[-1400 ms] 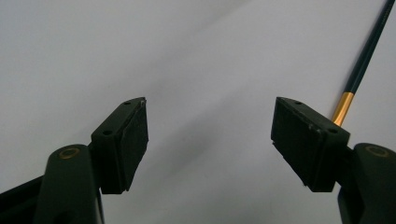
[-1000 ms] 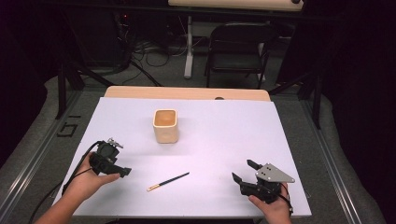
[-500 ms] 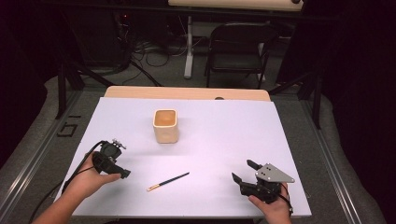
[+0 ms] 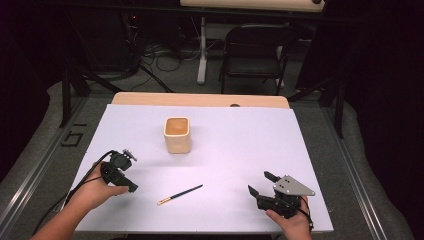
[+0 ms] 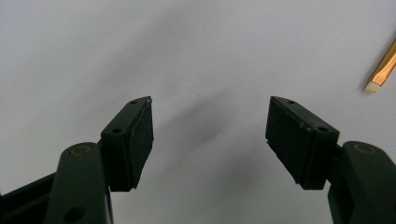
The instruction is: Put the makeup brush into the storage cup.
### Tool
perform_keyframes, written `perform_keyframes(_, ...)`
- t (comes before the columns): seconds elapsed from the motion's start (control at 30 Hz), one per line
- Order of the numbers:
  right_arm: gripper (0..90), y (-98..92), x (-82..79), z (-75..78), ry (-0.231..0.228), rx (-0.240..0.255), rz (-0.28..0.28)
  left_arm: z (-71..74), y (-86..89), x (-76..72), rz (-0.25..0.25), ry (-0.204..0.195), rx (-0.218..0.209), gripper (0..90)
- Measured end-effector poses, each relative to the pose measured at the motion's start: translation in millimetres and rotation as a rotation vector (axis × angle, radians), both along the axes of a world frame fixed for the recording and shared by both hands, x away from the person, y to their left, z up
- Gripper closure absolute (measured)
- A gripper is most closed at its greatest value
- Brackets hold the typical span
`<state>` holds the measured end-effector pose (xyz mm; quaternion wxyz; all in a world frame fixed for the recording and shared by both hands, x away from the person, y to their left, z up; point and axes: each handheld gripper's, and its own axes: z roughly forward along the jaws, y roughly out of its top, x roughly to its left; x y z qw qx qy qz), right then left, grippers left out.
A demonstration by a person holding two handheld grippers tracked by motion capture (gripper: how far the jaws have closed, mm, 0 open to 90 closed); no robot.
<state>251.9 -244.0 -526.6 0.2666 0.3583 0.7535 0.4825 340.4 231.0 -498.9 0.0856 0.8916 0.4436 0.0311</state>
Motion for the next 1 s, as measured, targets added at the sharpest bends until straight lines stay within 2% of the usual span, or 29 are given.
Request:
perform_keyframes(0.27,27.6,-0.3,-0.2,0.3,0.007,-0.005,0.003,0.3,3.1,3.6,0.025,0.020,0.000,34.6)
perform_keyframes(0.47,27.6,-0.1,-0.2,0.1,0.006,-0.004,0.002,1.5,2.2,5.2,0.019,0.036,0.008,36.4)
perform_keyframes(0.83,27.6,0.0,-0.1,-0.1,0.006,-0.007,0.004,0.3,1.9,8.4,0.011,0.087,0.035,38.7)
perform_keyframes(1.0,27.6,0.0,-0.1,-0.1,0.005,-0.007,0.005,-0.2,2.3,9.6,0.010,0.116,0.029,41.0)
